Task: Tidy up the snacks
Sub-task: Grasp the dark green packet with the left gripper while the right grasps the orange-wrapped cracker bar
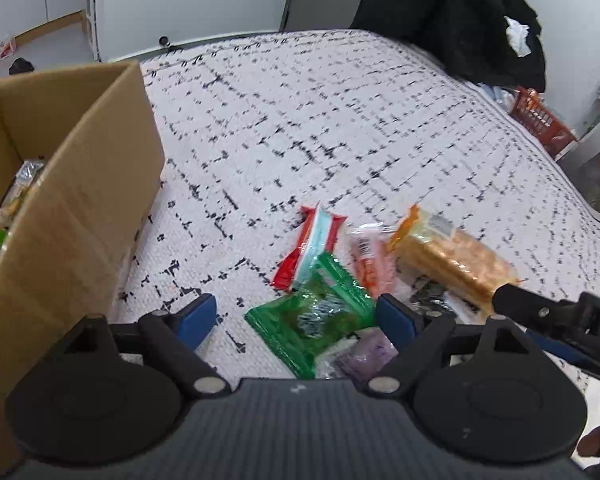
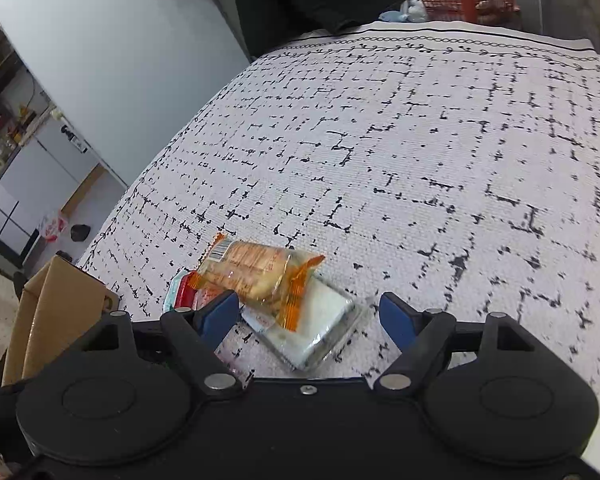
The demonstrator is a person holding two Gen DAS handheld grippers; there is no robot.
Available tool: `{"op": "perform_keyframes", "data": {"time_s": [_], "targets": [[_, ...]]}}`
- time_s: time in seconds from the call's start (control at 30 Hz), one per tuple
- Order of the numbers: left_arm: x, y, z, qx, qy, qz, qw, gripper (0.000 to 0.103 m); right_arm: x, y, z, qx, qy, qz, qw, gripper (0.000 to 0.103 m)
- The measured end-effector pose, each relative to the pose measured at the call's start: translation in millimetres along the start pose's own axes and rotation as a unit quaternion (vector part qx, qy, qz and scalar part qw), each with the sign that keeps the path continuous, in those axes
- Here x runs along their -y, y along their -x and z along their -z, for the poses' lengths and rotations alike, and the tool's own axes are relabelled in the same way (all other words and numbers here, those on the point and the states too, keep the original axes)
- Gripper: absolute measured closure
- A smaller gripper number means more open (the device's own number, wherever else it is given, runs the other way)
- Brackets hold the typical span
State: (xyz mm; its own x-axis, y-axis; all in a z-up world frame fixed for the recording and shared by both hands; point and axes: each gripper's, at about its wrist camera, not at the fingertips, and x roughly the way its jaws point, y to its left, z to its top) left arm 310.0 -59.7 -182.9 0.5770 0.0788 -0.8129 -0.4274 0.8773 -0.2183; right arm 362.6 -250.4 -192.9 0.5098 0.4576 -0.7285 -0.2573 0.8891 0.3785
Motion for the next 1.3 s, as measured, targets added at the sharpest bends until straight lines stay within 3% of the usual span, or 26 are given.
{"op": "perform_keyframes", "data": {"time_s": [0.1,0.17,0.23,0.4,0.47,0.7,0.77,0.83,0.9,0.93,1.13,1.3], "targets": [[-1.4,-4.2,-0.1,0.004,-0.002,-0.004,1.0000,0.021,-2.9,-4.3,-3.2,0.004,0.015,-0.002,1.000,0.026],[-0.8,-5.2,-0.4,0.005,-0.004,-0.004,1.0000,0.028,-4.5,-7.2,-5.9,0.009,0.024,-0.004,1.000,0.026],[0.2,-5.7,-0.6,0.005,-0.007,-0.005,0.9999,0.042,-7.6,-8.9,-8.0,0.016,0.038,-0.002,0.999,0.026],[-2.8,-2.5,-0.7,0.008,0.000,-0.005,1.0000,0.051,-14.8,-8.9,-14.2,0.035,0.061,-0.014,0.997,0.026],[-4.9,-0.4,-1.8,0.009,0.006,-0.003,0.9999,0.061,-19.4,-10.5,-15.6,0.036,0.073,-0.019,0.997,0.025],[-12.5,10.4,-5.4,0.018,0.024,0.001,0.9996,0.064,-31.7,-17.8,-11.8,0.032,0.113,-0.017,0.993,0.025],[-13.5,14.6,-7.0,0.024,0.027,0.002,0.9993,0.064,-34.5,-19.6,-8.1,0.023,0.124,-0.015,0.992,0.030],[-13.4,18.4,-8.5,0.026,0.027,0.007,0.9993,0.064,-36.0,-19.1,-5.2,0.019,0.134,-0.013,0.991,0.044],[-12.7,21.9,-9.0,0.028,0.026,0.010,0.9992,0.064,-36.6,-15.3,-3.8,0.022,0.136,-0.011,0.990,0.048],[-12.8,23.8,-9.0,0.029,0.026,0.011,0.9992,0.064,-36.5,-13.0,-3.6,0.021,0.136,-0.011,0.990,0.056],[-13.2,37.5,-9.3,0.034,0.026,0.023,0.9988,0.064,-39.9,-0.2,-0.8,0.014,0.129,-0.009,0.992,0.078],[-14.5,50.8,-8.3,0.042,0.024,0.034,0.9983,0.064,-46.6,9.5,3.8,0.011,0.127,-0.003,0.992,0.083]]}}
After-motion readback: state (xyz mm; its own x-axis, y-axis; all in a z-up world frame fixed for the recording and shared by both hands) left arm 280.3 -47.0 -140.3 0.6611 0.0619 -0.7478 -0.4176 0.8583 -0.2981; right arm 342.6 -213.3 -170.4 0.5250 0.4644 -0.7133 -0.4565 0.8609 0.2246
